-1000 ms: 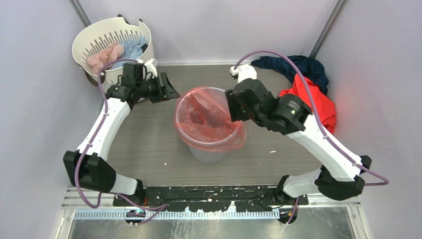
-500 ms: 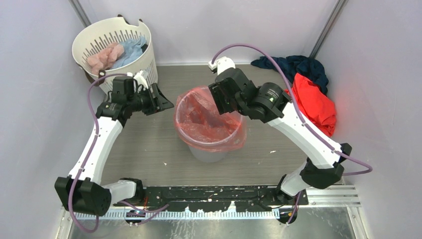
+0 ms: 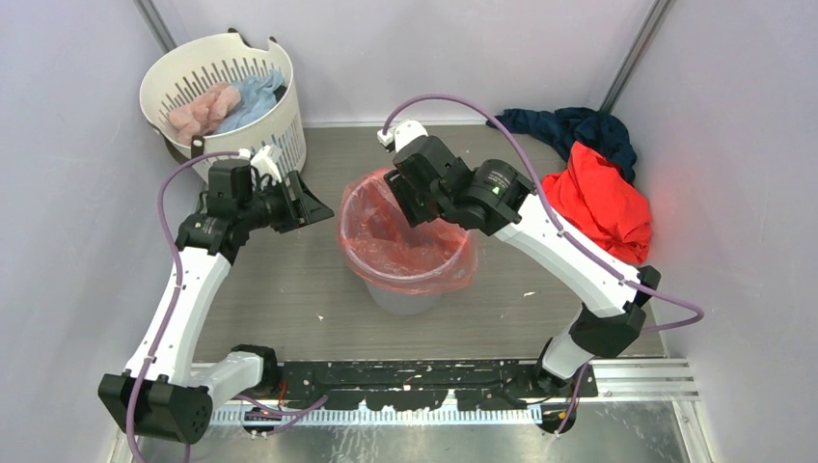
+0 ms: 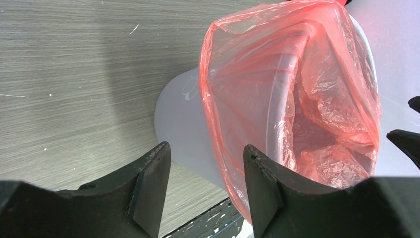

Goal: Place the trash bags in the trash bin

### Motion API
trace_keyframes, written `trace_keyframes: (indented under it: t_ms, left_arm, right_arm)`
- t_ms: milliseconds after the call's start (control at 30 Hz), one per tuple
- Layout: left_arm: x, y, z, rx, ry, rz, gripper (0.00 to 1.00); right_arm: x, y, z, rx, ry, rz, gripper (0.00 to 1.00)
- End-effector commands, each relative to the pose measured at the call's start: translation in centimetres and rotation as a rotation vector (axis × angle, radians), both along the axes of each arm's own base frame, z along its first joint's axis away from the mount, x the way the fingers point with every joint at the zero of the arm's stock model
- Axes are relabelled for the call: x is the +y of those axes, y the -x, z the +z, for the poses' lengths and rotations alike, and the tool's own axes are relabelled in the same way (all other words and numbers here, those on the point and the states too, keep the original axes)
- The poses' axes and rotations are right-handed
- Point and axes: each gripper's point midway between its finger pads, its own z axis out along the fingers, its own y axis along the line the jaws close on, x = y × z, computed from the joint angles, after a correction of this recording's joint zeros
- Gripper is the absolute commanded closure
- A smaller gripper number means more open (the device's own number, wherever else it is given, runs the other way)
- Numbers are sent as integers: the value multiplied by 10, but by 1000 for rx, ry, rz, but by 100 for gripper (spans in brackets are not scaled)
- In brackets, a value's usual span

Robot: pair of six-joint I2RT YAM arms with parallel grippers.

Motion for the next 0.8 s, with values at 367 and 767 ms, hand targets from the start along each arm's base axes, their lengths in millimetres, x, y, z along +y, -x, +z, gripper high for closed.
trace_keyframes:
  t_ms: [367,767]
  left_arm:
    - [-3,6,22,-46,-2,-49,43]
    - [-3,7,26,-48,-1,-52,44]
  right_arm:
    - [-5,-11,-14,-80,206,7,44]
    - [-20,-43,-26,-125,306,-97,62]
